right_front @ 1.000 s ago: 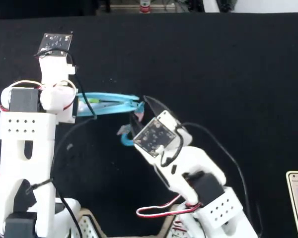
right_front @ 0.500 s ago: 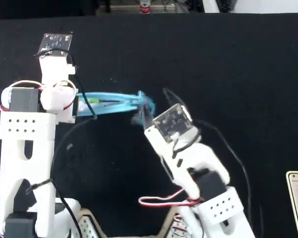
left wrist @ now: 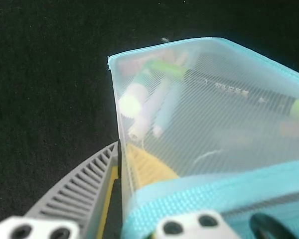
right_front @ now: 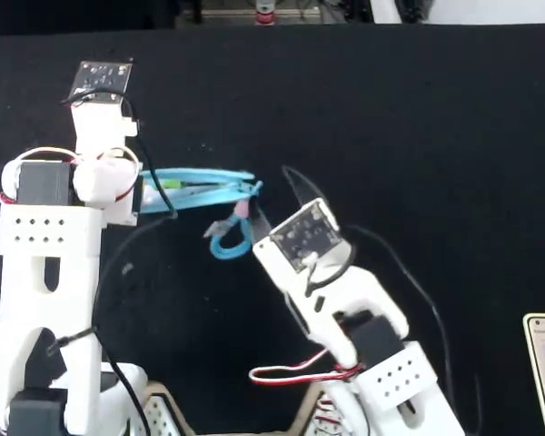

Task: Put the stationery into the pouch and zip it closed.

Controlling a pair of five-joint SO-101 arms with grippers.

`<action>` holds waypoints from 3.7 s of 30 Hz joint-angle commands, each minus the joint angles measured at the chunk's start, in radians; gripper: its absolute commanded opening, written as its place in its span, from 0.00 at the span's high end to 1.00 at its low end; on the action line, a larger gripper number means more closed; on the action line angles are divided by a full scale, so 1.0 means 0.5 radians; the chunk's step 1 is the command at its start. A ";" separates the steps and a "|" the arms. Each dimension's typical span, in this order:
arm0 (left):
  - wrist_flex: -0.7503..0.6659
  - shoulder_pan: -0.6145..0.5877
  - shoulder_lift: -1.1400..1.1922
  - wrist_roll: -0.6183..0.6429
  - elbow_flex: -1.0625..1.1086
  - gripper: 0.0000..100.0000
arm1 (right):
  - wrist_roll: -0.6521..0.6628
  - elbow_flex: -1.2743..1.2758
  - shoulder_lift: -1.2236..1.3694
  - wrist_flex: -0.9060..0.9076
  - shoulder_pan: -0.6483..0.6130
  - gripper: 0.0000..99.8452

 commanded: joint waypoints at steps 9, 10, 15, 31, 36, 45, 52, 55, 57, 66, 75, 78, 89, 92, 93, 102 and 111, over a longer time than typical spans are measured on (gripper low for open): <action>0.021 -0.032 0.025 -0.003 0.087 0.97 | -0.012 -0.327 -0.038 0.470 -0.025 0.80; 0.021 -0.032 0.025 -0.003 0.087 0.97 | -0.012 -0.330 -0.038 0.473 -0.025 0.80; 0.021 -0.032 0.025 -0.003 0.087 0.97 | -0.175 -0.315 -0.032 0.470 -0.040 0.80; 0.021 -0.032 0.025 -0.003 0.087 0.97 | -0.399 0.124 -0.035 -0.261 -0.132 0.80; 0.021 -0.032 0.025 -0.003 0.087 0.97 | -0.393 0.106 -0.035 -0.264 -0.132 0.80; 0.021 -0.032 0.025 -0.003 0.087 0.97 | -0.049 -0.026 -0.032 -0.239 -0.132 0.80; 0.021 -0.032 0.025 -0.003 0.087 0.97 | 0.071 -0.161 -0.035 0.018 -0.012 0.74; 0.018 -0.032 0.025 -0.003 0.087 0.97 | 0.086 -0.219 -0.035 0.114 -0.018 0.75; 0.018 -0.032 0.025 -0.003 0.087 0.97 | 0.107 -0.256 -0.035 0.129 -0.064 0.77; 0.018 -0.032 0.025 -0.003 0.087 0.97 | 0.727 -0.284 -0.020 0.175 -0.288 0.95; 0.018 -0.032 0.025 -0.003 0.087 0.97 | 0.718 -0.453 -0.035 0.448 -0.230 0.99; 0.021 -0.032 0.025 -0.003 0.069 0.97 | 0.718 -0.548 -0.035 0.549 -0.101 0.99; 0.114 0.008 0.043 -0.233 -0.180 0.97 | 0.365 -0.631 -0.017 0.724 -0.037 0.84; 0.206 0.020 0.046 -0.365 -0.253 0.97 | 0.371 -0.631 -0.017 0.724 -0.037 0.84; 0.215 0.020 0.046 -0.408 -0.281 0.97 | 0.371 -0.631 -0.017 0.724 -0.037 0.84; 0.203 0.011 0.046 -0.881 -0.511 0.97 | 0.353 -0.723 -0.038 1.181 -0.080 0.84; 0.199 0.005 0.049 -1.013 -0.612 0.97 | 0.157 -0.649 -0.109 1.316 -0.344 0.84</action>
